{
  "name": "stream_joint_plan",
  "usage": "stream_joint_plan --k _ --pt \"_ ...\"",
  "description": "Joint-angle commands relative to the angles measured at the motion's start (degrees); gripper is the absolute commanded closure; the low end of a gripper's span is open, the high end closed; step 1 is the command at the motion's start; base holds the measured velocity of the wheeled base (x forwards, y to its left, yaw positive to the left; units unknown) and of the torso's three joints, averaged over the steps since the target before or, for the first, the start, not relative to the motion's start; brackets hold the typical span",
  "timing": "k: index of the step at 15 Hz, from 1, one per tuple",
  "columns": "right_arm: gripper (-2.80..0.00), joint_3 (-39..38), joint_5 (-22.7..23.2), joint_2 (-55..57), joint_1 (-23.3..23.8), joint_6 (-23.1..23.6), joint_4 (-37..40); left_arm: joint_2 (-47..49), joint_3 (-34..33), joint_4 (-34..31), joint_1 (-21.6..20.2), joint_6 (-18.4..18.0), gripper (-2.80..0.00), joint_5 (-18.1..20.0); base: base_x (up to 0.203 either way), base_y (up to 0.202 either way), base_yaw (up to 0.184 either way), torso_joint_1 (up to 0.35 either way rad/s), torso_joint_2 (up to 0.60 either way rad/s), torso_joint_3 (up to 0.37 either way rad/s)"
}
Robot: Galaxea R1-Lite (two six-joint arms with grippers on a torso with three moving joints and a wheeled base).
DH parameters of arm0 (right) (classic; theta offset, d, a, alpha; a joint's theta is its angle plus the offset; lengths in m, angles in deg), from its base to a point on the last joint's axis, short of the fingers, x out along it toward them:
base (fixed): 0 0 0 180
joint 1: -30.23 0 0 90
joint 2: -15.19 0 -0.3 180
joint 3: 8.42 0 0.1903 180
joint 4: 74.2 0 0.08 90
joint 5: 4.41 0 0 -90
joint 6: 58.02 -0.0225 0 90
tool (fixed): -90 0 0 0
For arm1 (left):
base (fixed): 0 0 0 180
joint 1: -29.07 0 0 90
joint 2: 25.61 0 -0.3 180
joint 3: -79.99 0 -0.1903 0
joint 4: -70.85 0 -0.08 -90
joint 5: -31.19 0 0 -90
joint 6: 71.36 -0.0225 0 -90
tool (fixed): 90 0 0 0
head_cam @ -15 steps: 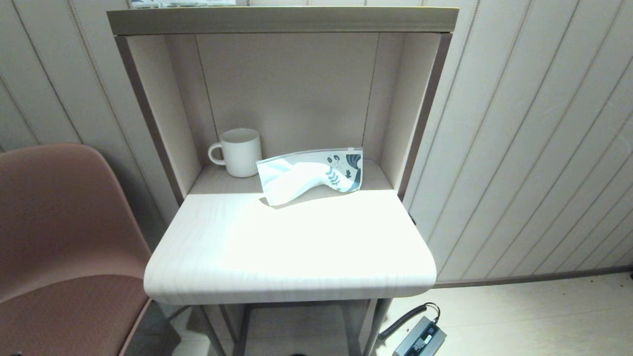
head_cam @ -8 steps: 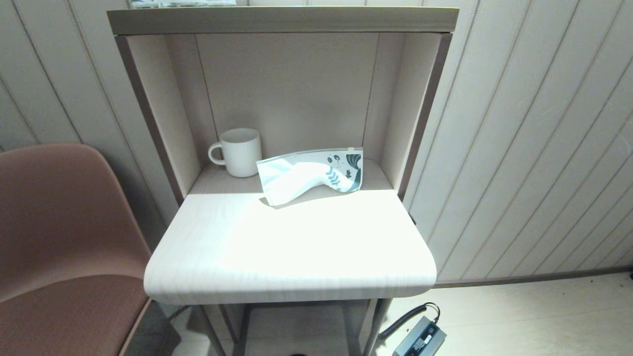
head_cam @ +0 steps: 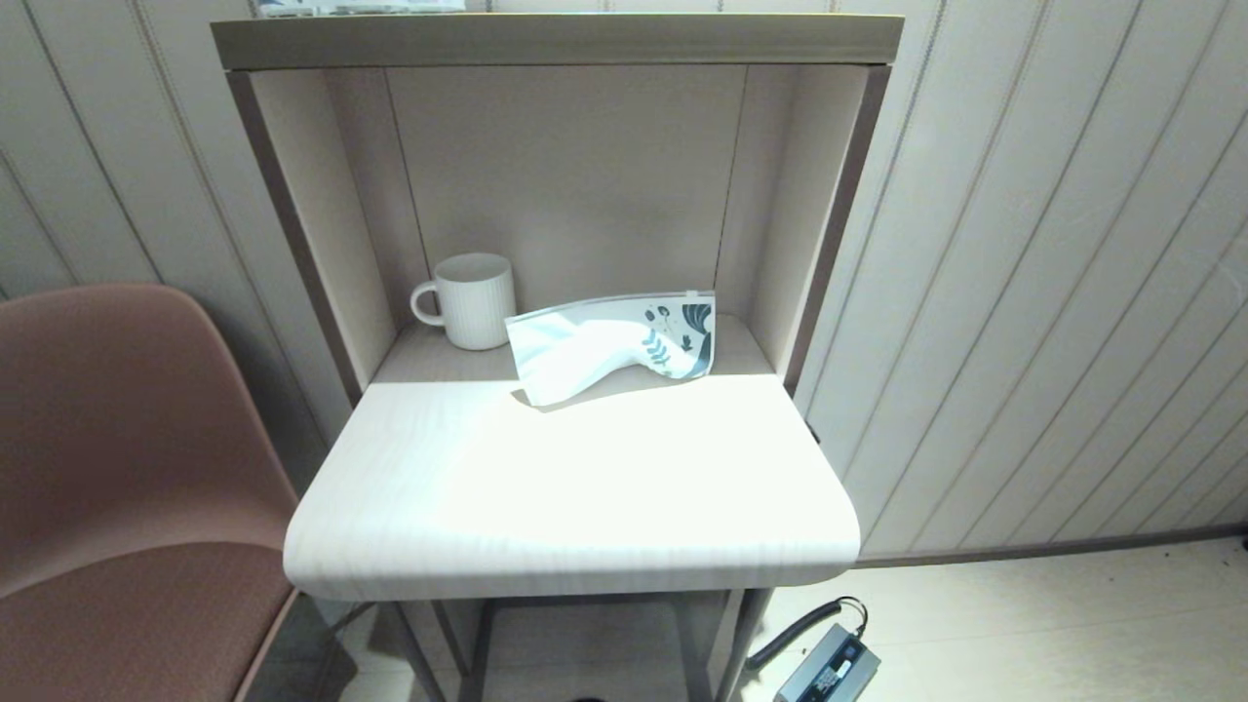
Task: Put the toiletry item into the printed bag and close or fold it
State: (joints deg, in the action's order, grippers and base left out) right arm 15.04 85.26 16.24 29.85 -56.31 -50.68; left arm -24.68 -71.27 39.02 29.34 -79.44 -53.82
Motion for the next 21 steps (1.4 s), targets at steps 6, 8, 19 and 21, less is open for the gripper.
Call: stream_joint_plan --k 6,8,19,21 --pt "0.00 -0.1 -0.5 -1.1 0.1 -0.7 0.2 -0.9 0.3 -0.2 -0.1 4.9 0.00 2.1 0.000 0.000 0.000 0.000 0.00 0.000" --pt "0.00 -0.1 -0.5 -1.1 0.1 -0.7 0.2 -0.9 -0.5 2.6 -0.1 2.3 0.00 2.3 0.000 0.000 0.000 0.000 0.00 0.000" --pt "0.00 -0.1 -0.5 -1.1 0.1 -0.9 0.2 -0.9 -5.4 7.8 -0.1 1.4 0.00 -3.4 0.000 0.000 0.000 0.000 0.00 0.000" --pt "0.00 -0.1 -0.6 -1.1 0.1 -1.0 0.1 -0.9 -5.4 7.8 -0.1 1.5 0.00 -3.5 0.000 0.000 0.000 0.000 0.00 0.000"
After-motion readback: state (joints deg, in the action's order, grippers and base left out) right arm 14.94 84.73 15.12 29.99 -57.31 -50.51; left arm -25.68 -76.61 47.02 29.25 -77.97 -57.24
